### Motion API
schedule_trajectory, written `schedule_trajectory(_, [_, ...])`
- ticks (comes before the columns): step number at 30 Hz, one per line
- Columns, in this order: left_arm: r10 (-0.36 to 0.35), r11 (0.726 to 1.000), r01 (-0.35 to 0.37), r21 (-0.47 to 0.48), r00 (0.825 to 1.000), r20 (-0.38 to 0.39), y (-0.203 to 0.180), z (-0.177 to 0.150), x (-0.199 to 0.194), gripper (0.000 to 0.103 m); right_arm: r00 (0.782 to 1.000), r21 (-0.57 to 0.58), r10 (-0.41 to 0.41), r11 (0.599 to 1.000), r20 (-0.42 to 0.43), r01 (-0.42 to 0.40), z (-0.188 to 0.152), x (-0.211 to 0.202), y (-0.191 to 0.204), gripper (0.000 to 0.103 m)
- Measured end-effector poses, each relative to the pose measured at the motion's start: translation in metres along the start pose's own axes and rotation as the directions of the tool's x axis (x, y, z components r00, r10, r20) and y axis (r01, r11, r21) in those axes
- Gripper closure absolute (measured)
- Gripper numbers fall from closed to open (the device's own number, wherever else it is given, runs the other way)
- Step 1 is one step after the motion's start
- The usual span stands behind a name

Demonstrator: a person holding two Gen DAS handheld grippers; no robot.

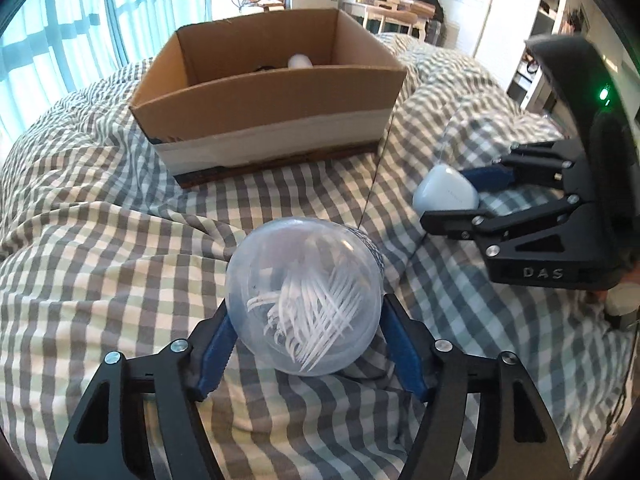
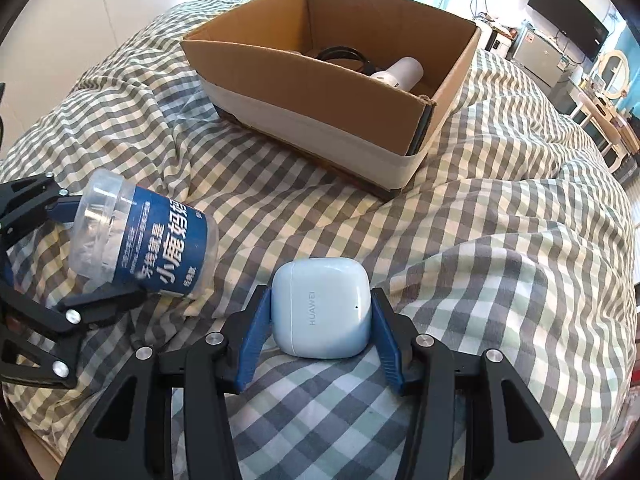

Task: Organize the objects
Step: 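Lift and carry the floss bottle and earbud case over the box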

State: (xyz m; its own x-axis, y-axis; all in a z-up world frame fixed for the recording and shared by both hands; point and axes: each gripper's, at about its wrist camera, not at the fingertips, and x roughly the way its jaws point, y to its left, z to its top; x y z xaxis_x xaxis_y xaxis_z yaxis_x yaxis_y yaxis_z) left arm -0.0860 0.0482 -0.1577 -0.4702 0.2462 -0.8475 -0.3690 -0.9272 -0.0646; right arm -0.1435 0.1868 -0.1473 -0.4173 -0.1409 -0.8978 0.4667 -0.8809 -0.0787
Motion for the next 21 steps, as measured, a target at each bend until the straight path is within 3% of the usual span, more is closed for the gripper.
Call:
schedule_trajectory(16, [-0.003,0.998,0.009,-0.065,0.995,0.096,0.02,0.011,-0.032,0.039,1.0,-0.001,-0.016,1.0,0.009,0.016,0.0,-0.006,0.005,0.054])
schedule_trajectory(21, [0.006,0.998,0.002,-0.066,0.993,0.119,0.02,0.015,-0.04,0.041,0.998,0.028,-0.039,0.999,0.049,0.037,0.003,-0.017,0.004,0.054])
